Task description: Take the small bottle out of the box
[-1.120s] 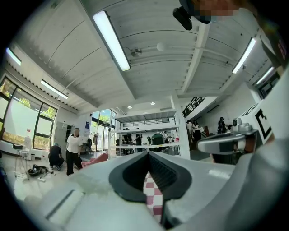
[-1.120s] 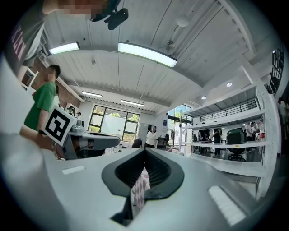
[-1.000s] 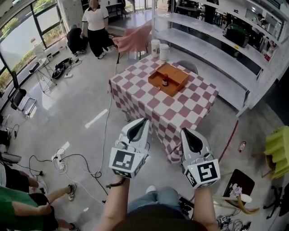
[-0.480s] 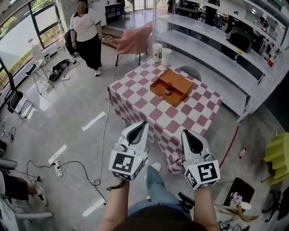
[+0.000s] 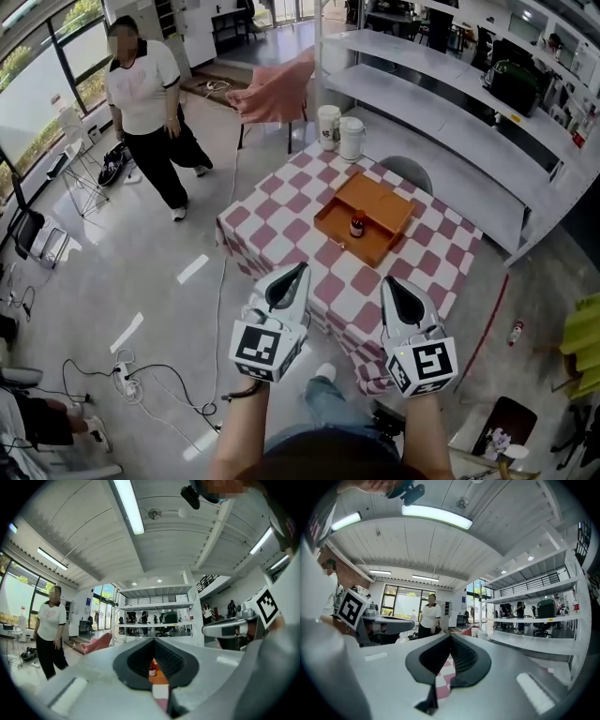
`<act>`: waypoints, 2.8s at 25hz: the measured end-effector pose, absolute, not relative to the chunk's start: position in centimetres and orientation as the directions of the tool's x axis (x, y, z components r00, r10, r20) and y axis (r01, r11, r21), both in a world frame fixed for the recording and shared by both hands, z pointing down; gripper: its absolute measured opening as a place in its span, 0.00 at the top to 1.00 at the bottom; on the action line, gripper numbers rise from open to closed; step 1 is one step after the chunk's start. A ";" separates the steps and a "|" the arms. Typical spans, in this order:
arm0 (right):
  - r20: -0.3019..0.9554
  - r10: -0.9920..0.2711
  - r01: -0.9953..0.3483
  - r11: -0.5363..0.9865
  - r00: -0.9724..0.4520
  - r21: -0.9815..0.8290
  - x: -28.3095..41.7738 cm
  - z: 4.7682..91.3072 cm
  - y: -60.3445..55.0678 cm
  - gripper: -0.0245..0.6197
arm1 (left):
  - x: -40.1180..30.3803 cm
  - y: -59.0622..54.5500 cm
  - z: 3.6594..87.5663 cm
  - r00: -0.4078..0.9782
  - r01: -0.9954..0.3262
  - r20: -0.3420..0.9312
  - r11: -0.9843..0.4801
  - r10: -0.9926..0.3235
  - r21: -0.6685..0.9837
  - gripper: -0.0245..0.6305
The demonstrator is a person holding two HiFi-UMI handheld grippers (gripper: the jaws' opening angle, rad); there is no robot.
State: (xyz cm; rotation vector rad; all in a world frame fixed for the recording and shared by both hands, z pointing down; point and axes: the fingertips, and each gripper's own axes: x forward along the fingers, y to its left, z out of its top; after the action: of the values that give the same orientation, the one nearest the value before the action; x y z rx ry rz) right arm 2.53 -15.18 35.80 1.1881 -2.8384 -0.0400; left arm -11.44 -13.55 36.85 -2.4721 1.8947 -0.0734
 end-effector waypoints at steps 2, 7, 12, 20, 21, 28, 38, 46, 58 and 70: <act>0.063 -0.719 -0.717 0.695 -0.692 0.057 1.7 36.1 -18.0 0.96 | -12.2 -16.6 37.0 0.270 -0.961 0.028 -0.271 -0.962 -0.045 0.97; 0.087 -0.725 -0.724 0.688 -0.683 0.047 0.2 37.2 -24.4 0.96 | -14.0 -23.1 37.8 0.278 -0.960 0.052 -0.279 -0.959 -0.032 0.97; 0.118 -0.732 -0.734 0.678 -0.671 0.033 -0.8 38.4 -28.8 0.96 | -15.3 -27.3 38.8 0.276 -0.960 0.085 -0.279 -0.957 -0.029 0.97; 0.153 -0.726 -0.733 0.680 -0.670 0.021 -2.0 40.1 -32.7 0.79 | -16.9 -31.1 40.3 0.288 -0.957 0.126 -0.291 -0.950 -0.011 0.97; 0.158 -0.724 -0.731 0.682 -0.671 0.021 -2.2 40.4 -33.0 0.77 | -17.0 -31.6 40.6 0.291 -0.956 0.132 -0.294 -0.948 -0.004 0.97; 0.245 -0.737 -0.756 0.654 -0.629 0.025 -2.8 44.0 -36.1 0.75 | -17.3 -35.6 42.7 0.335 -0.941 0.172 -0.337 -0.926 0.021 0.97; 0.357 -0.727 -0.776 0.630 -0.586 0.009 -4.1 50.2 -39.7 0.72 | -17.3 -40.8 46.9 0.400 -0.916 0.236 -0.396 -0.886 0.066 0.97; 0.425 -0.722 -0.796 0.605 -0.546 0.005 -5.0 55.0 -41.6 0.71 | -17.4 -43.0 50.1 0.436 -0.899 0.274 -0.426 -0.857 0.098 0.97; 0.437 -0.737 -0.814 0.581 -0.515 0.021 -5.7 57.6 -42.9 0.74 | -17.3 -44.5 52.8 0.465 -0.885 0.307 -0.438 -0.831 0.156 0.97; 0.437 -0.737 -0.818 0.575 -0.515 0.005 -5.3 57.2 -42.8 0.75 | -18.2 -44.6 52.8 0.452 -0.892 0.304 -0.421 -0.839 0.165 0.97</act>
State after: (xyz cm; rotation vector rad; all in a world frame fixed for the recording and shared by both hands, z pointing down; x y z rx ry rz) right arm -5.35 -42.84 57.24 1.2573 -2.4165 0.2826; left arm -18.22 -44.61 52.82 -2.9243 1.8001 -0.3044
